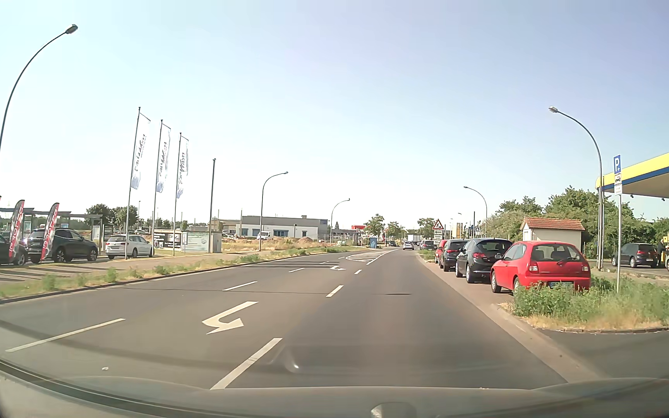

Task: Follow the waypoints while adhering to traffic rules and regulations

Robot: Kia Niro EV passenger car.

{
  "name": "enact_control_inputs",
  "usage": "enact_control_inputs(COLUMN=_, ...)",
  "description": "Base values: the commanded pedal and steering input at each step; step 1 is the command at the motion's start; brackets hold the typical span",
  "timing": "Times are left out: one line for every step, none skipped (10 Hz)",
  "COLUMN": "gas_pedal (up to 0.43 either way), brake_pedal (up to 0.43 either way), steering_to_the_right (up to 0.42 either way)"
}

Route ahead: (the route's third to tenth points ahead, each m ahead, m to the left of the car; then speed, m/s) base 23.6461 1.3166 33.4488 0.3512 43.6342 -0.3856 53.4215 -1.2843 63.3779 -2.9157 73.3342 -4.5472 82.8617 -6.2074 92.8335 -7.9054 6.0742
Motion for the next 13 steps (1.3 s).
enact_control_inputs(gas_pedal=0.169, brake_pedal=0.03, steering_to_the_right=0.043)
enact_control_inputs(gas_pedal=0.157, brake_pedal=0.03, steering_to_the_right=0.04)
enact_control_inputs(gas_pedal=0.15, brake_pedal=0.037, steering_to_the_right=0.036)
enact_control_inputs(gas_pedal=0.15, brake_pedal=0.03, steering_to_the_right=0.032)
enact_control_inputs(gas_pedal=0.15, brake_pedal=0.03, steering_to_the_right=0.029)
enact_control_inputs(gas_pedal=0.15, brake_pedal=0.037, steering_to_the_right=0.029)
enact_control_inputs(gas_pedal=0.15, brake_pedal=0.03, steering_to_the_right=0.024)
enact_control_inputs(gas_pedal=0.15, brake_pedal=0.03, steering_to_the_right=0.02)
enact_control_inputs(gas_pedal=0.15, brake_pedal=0.037, steering_to_the_right=0.021)
enact_control_inputs(gas_pedal=0.15, brake_pedal=0.03, steering_to_the_right=0.024)
enact_control_inputs(gas_pedal=0.15, brake_pedal=0.03, steering_to_the_right=0.023)
enact_control_inputs(gas_pedal=0.15, brake_pedal=0.03, steering_to_the_right=0.025)
enact_control_inputs(gas_pedal=0.15, brake_pedal=0.037, steering_to_the_right=0.033)
